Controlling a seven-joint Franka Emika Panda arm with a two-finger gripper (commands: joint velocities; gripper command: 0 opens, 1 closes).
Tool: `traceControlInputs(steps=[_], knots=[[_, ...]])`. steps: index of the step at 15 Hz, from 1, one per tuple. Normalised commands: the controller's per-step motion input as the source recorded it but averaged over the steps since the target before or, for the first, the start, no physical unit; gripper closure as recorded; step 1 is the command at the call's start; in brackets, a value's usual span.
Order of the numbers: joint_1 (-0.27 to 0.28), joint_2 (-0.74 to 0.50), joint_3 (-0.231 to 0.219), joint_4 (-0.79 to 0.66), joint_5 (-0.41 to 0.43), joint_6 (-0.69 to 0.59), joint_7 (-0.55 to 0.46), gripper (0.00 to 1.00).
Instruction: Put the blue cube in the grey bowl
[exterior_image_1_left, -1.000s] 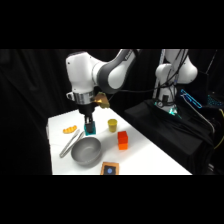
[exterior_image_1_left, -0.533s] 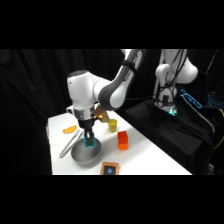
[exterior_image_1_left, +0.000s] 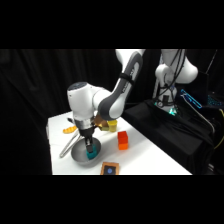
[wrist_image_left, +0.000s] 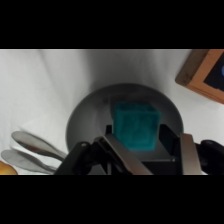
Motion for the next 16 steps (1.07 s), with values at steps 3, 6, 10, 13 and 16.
traceControlInputs(steps=[3, 6, 10, 13, 16], knots=[[0.06, -0.04, -0.057, 0.13, -0.088, -0.09, -0.02, 0.0], [0.055, -0.25, -0.036, 0.04, -0.08, -0.34, -0.03, 0.0], [-0.013, -0.36, 0.051, 0.04, -0.025, -0.6, -0.14, 0.0], [-0.04, -0.36, 0.083, 0.04, -0.018, -0.57, -0.18, 0.0], [-0.021, -0.31, 0.062, 0.06, -0.057, -0.5, -0.09, 0.0]])
